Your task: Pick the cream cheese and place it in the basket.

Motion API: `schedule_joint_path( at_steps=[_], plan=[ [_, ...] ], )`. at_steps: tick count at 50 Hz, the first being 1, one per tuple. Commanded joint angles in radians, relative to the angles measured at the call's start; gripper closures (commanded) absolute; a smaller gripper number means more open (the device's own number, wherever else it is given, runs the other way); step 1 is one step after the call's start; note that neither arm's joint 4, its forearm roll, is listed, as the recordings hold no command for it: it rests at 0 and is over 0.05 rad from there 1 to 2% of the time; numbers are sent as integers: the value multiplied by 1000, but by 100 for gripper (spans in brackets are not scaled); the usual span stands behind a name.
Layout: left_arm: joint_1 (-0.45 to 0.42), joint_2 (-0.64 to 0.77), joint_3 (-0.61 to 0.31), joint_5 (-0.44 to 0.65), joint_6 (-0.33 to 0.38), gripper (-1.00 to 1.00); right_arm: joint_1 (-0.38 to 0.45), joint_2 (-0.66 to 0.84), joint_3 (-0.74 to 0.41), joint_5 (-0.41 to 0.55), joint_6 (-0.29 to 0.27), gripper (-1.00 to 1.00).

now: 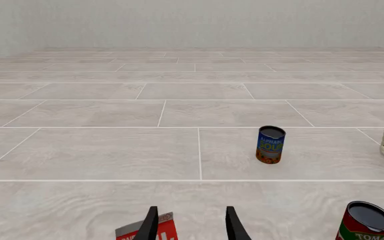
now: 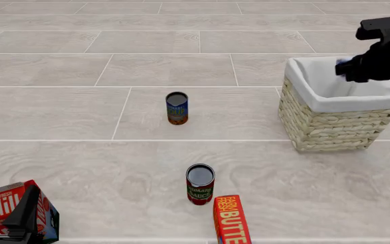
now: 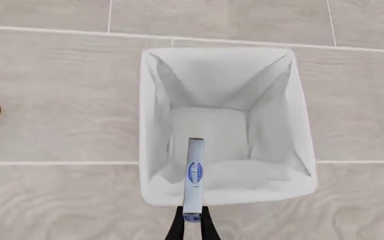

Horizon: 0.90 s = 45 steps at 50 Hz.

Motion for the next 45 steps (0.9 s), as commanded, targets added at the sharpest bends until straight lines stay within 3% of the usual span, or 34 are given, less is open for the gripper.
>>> schedule_joint_path(
  at_steps=[1,45],
  plan=[
    [0,0,0,0,0,-100,-20,108,-92,42,13,100],
    [0,0,0,0,0,-100,-31,397,-502,235,-11,100]
  ],
)
